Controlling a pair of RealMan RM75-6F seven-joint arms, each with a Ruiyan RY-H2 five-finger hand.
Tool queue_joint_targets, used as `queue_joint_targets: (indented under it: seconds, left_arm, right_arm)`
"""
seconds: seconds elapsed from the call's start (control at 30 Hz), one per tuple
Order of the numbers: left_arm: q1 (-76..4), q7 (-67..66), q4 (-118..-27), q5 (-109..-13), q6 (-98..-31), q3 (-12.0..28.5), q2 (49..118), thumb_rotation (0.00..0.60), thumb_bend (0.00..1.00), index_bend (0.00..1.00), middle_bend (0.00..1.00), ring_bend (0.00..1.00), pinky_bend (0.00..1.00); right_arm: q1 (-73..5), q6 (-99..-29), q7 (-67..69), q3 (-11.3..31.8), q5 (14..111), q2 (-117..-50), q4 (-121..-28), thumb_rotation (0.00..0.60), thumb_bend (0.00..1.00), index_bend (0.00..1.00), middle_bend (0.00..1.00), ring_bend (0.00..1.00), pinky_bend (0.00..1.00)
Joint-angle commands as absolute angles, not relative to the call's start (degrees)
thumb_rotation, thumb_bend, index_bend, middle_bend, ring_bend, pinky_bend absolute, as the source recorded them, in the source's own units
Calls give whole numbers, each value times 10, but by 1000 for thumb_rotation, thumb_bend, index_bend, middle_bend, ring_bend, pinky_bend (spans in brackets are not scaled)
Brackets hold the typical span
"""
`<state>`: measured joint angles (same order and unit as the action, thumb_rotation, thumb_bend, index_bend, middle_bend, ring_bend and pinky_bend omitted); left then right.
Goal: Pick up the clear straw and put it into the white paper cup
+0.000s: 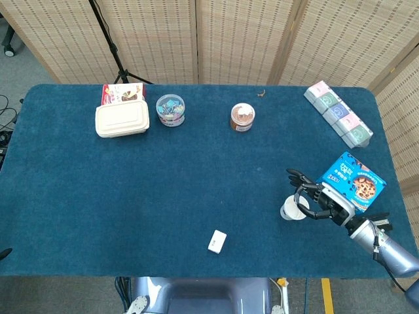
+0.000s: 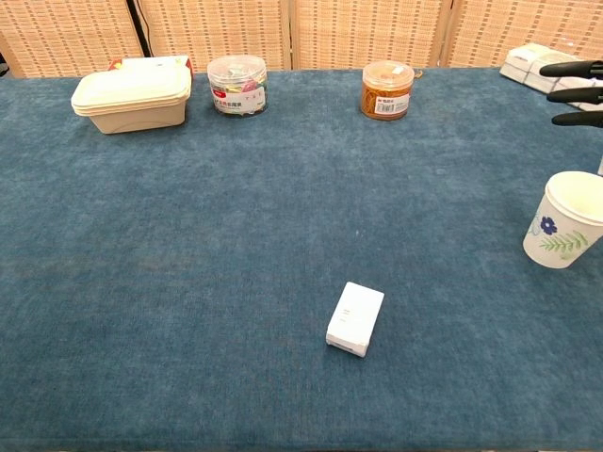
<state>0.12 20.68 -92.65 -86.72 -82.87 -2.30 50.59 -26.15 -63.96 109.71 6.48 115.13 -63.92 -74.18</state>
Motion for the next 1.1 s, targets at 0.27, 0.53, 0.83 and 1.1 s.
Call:
queue_joint_targets:
  seconds: [0.27,0.53,0.83,1.1]
  left_arm:
    - [1,209,-926,-865,-827,-22,505,600,0,0,0,0,0]
    - [0,211,-925,-867,-827,-23,504,600,0,0,0,0,0]
    - [1,221,-921,-869,-828,-23,503,600,0,0,0,0,0]
    - [1,228,-918,-873,-830,-25,503,600,0,0,0,0,0]
  right_arm:
    - [-295,-658,1093,13,1106,-646,-732,600,643,575,0,0,0]
    - [-317,-663,1074,-19,1077,-657,-735,600,643,575,0,0,0]
    - [-336,-660,1045,-41,1052,-671,-738,600,642,575,0,0,0]
    - [-342,-664,1026,-56,1034,-677,-732,600,643,575,0,0,0]
